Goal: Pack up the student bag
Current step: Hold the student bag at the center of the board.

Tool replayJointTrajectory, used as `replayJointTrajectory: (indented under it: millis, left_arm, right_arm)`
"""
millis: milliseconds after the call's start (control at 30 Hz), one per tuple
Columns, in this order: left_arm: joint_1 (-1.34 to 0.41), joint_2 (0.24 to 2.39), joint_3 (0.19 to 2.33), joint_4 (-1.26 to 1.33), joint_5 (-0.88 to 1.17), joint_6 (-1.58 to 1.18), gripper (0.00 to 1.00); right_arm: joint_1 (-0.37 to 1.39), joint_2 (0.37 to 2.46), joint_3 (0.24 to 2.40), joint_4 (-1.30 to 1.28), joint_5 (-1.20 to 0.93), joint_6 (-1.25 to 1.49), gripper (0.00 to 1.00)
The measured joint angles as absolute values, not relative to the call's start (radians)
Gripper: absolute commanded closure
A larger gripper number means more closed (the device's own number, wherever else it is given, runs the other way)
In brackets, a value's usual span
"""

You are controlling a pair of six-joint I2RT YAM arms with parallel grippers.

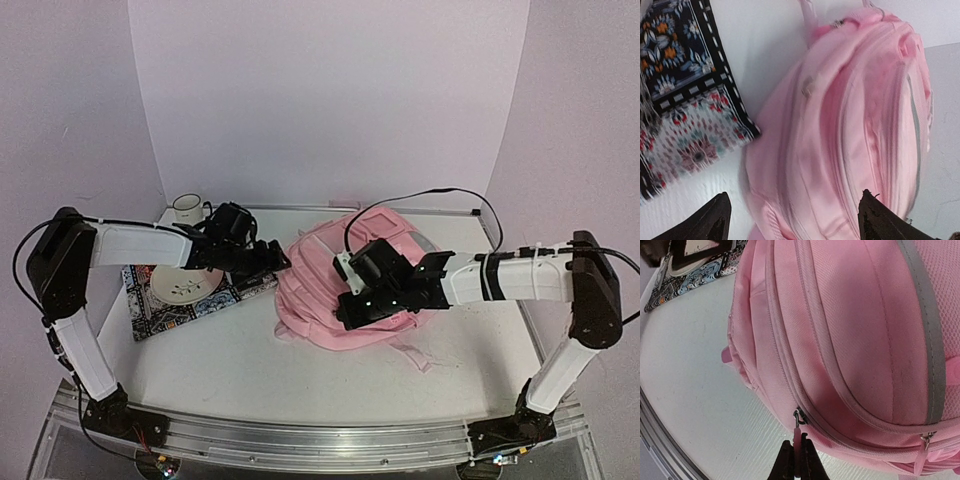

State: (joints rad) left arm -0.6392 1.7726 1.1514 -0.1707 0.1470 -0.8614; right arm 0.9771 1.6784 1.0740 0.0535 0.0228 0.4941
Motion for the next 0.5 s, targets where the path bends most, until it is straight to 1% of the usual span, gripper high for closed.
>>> replayJointTrajectory:
  millis: [167, 267, 333, 400, 467, 500]
  left_arm:
    - [-0.744, 1.701, 1.043, -0.100, 0.155, -0.987, 0.18]
    - [-0.786, 1.701, 1.005, -0.070, 0.157, -1.045, 0.24]
    - [-0.800, 1.705, 0.996, -0.055, 0.158, -1.071, 0.29]
    - [-0.809, 1.716, 0.994, -0.033, 0.158, -1.095, 0.39]
    - [-0.817, 1.734, 0.994, -0.008, 0.158, -1.108, 0.52]
    - [-0.820, 1.745, 0.994, 0.000, 0.158, -1.114, 0.63]
  right_arm:
    - [0.978, 1.689, 1.078, 0.058, 0.022, 0.490, 1.00]
    - [0.978, 1.691, 1.078, 0.060, 0.022, 0.490, 1.00]
    - [0.978, 1.691, 1.078, 0.060, 0.022, 0.490, 1.00]
    - [0.978, 1.691, 1.078, 0.060, 0.022, 0.490, 1.00]
    - [0.978, 1.691, 1.078, 0.060, 0.022, 0.490, 1.00]
    - [0.978, 1.691, 1.078, 0.060, 0.022, 0.490, 1.00]
